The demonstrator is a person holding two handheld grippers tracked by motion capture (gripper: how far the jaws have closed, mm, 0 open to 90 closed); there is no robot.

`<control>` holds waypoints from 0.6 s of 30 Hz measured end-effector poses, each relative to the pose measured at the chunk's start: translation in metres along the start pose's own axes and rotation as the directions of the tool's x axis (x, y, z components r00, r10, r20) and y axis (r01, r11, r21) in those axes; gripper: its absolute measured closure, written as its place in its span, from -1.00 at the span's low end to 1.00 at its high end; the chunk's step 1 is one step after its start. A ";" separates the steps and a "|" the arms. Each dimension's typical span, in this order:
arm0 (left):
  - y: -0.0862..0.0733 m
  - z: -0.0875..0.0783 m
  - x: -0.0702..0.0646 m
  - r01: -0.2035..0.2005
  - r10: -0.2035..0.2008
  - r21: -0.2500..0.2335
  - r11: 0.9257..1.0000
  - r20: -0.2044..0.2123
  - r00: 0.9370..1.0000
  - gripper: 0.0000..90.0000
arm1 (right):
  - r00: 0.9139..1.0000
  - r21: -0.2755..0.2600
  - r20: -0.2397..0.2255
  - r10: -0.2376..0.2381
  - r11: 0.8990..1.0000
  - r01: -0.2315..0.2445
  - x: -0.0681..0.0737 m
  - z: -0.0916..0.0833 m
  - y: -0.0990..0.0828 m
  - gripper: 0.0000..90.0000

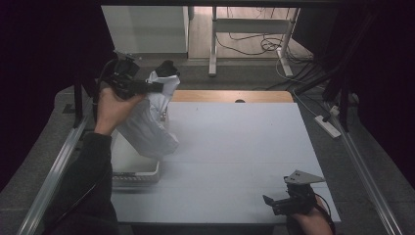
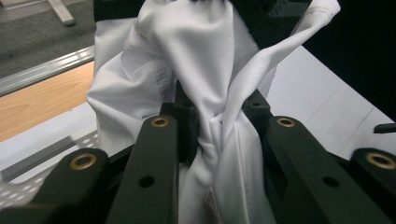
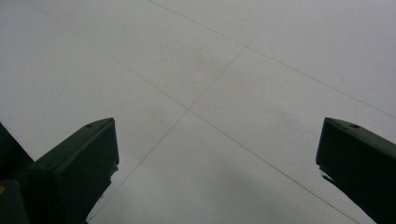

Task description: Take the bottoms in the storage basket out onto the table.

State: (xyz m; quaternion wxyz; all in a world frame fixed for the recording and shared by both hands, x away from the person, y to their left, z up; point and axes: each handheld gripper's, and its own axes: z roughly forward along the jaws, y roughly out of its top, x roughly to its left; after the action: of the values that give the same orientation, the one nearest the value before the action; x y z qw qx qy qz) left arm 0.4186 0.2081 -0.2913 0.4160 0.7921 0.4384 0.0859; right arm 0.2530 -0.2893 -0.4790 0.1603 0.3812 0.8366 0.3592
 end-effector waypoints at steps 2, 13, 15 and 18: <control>0.003 0.004 -0.004 -0.006 0.006 0.003 1.000 0.011 1.000 0.64 | 1.000 0.000 0.000 0.000 1.000 0.000 0.000 0.000 0.000 -1.00; 0.017 0.020 -0.021 -0.031 0.031 0.011 0.999 0.063 0.998 0.64 | 1.000 -0.004 -0.005 0.000 1.000 0.000 0.000 0.000 0.000 -1.00; 0.019 0.022 -0.024 -0.037 0.036 0.008 0.999 0.072 0.997 0.64 | 1.000 -0.004 -0.005 0.000 1.000 0.000 0.000 0.000 0.000 -1.00; 0.022 0.025 -0.028 -0.043 0.042 0.007 0.999 0.081 0.996 0.64 | 1.000 -0.003 -0.005 -0.001 1.000 0.001 0.000 0.000 0.000 -1.00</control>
State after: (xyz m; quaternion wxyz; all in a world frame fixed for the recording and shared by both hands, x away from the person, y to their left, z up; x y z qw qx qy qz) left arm 0.4275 0.1658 -0.2850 0.4281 0.8058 0.4045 0.0610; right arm 0.2529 -0.2895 -0.4791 0.1590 0.3795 0.8366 0.3616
